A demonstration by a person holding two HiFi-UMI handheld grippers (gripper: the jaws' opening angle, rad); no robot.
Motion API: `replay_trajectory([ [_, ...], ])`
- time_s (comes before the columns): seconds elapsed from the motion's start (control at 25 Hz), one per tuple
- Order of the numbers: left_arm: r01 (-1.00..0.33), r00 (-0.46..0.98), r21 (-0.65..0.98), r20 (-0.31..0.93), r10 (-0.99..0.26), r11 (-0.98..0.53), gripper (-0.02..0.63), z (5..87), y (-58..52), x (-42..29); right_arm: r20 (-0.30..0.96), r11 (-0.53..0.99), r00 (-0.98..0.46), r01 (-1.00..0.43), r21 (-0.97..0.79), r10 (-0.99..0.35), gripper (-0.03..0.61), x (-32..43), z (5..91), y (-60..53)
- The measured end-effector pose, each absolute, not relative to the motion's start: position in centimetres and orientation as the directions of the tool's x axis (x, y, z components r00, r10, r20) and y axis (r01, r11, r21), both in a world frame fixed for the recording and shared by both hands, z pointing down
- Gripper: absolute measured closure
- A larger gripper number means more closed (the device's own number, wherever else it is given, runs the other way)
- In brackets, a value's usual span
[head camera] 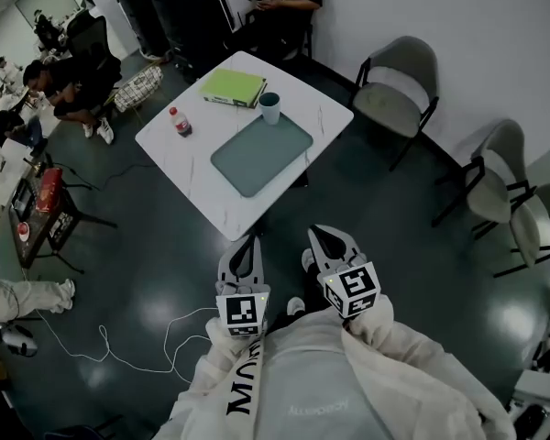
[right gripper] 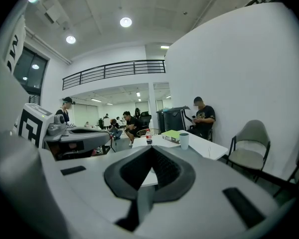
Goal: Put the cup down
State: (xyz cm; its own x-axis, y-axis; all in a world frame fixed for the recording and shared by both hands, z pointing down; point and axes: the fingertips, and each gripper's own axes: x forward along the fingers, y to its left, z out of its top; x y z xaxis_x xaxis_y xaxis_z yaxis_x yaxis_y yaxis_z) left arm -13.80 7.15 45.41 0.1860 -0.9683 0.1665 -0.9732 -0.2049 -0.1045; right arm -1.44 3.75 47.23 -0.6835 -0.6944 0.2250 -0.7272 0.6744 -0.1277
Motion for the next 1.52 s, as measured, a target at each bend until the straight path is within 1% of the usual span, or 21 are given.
replay_trajectory([
  [0.36, -0.971, 0.208, -0.079, 0.191, -0.959, -0.226, 0.603, 45.4, 8.6, -12.0, 0.226, 0.68, -0.689, -0.721, -0.128, -0.688, 0.574, -0.4, 46.3, 5.1],
  [0.64, -0.966, 0.232, -0.071, 0.196, -0.953, -0.249, 0.603, 43.8, 6.9, -10.1, 0.212, 0.694, -0.706, -0.706, -0.141, -0.676, 0.574, 0.4, 45.0, 4.0],
  [0.88, -0.969, 0.215, -0.079, 0.194, -0.957, -0.234, 0.603, 42.8, 5.0, -8.6, 0.201, 0.711, -0.723, -0.689, -0.139, -0.661, 0.574, 1.7, 44.3, 1.9],
  [1.08, -0.964, 0.229, -0.087, 0.219, -0.949, -0.252, 0.603, 42.7, 4.2, -7.0, 0.183, 0.727, -0.737, -0.675, -0.13, -0.651, 0.574, 2.5, 42.8, 1.4],
  [1.52, -0.964, 0.22, -0.096, 0.233, -0.947, -0.248, 0.603, 42.5, 4.0, -6.0, 0.182, 0.757, -0.769, -0.637, -0.143, -0.612, 0.574, 1.7, 43.2, 1.6],
])
